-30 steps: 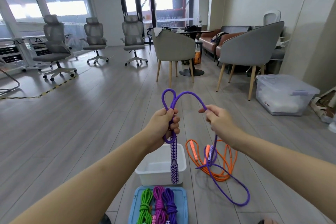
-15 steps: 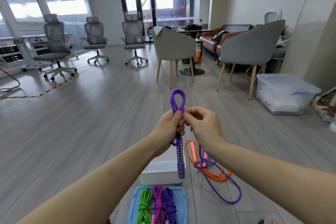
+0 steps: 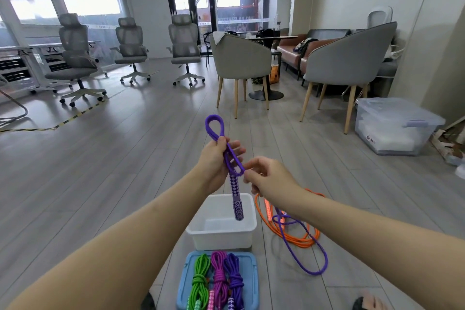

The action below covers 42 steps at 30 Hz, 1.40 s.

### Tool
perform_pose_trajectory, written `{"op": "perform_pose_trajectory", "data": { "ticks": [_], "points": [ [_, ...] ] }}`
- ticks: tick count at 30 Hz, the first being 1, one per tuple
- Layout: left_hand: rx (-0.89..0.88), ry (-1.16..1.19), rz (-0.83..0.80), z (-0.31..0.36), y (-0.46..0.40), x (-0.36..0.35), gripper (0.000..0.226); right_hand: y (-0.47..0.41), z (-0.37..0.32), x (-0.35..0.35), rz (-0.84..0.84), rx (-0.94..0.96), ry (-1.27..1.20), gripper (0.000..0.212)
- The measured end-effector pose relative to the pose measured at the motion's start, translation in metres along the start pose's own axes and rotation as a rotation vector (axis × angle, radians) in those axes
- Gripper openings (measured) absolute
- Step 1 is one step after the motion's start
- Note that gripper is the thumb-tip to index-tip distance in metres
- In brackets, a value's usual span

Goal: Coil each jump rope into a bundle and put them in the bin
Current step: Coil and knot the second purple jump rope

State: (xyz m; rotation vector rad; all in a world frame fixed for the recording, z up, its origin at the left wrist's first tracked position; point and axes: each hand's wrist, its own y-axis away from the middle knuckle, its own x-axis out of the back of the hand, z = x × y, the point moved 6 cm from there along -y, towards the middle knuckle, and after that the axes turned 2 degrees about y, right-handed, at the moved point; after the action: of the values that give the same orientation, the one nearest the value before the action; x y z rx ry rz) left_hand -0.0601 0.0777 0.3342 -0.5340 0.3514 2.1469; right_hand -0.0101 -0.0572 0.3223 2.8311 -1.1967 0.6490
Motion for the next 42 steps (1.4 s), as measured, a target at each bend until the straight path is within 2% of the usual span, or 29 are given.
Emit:
{"op": "perform_pose_trajectory", "data": {
  "ticks": [2,6,9,12,15,18,21,25,31,36,39,42],
  "points": [
    [-0.013,0.137,-0.004,0.008,-0.007,0.001,0.025,0.006,0.002,-0.004,-0.147,0.079,0.158,0.013],
    [-0.002,0.234,0.021,0.017,-0.012,0.009,0.026,0.017,0.010,0.008,-0.368,0.153,0.404,0.019],
    [0.047,0.244,-0.026,0.019,-0.008,0.011,0.025,0.010,0.023,0.032,-0.291,0.117,0.500,0.017],
    [0.064,0.095,-0.081,0.018,-0.002,0.009,0.025,0.002,0.019,0.052,-0.154,0.165,0.496,0.015],
    [0.022,-0.130,-0.125,0.013,0.007,0.002,0.025,0.002,-0.004,0.051,-0.143,0.325,0.501,0.008],
    [0.007,-0.270,-0.185,0.007,0.016,-0.005,0.026,0.004,-0.026,0.043,-0.148,0.531,0.615,0.008],
    [0.053,-0.359,-0.256,0.002,0.026,-0.013,0.027,0.003,-0.038,0.041,-0.075,0.667,0.750,0.014],
    [0.160,-0.390,-0.371,-0.007,0.039,-0.023,0.034,0.005,-0.050,0.041,-0.007,0.803,0.843,0.011],
    [0.171,-0.420,-0.432,-0.016,0.044,-0.030,0.036,0.006,-0.053,0.039,0.074,0.773,0.860,0.019],
    [0.206,-0.532,-0.484,-0.022,0.046,-0.030,0.028,0.007,-0.054,0.039,0.022,0.758,0.969,0.023],
    [0.278,-0.692,-0.586,-0.018,0.051,-0.026,0.026,0.005,-0.045,0.052,-0.052,0.681,0.962,0.023],
    [0.420,-0.795,-0.675,-0.016,0.058,-0.011,0.034,-0.004,-0.026,0.075,-0.008,0.519,0.898,0.023]
  ]
}}
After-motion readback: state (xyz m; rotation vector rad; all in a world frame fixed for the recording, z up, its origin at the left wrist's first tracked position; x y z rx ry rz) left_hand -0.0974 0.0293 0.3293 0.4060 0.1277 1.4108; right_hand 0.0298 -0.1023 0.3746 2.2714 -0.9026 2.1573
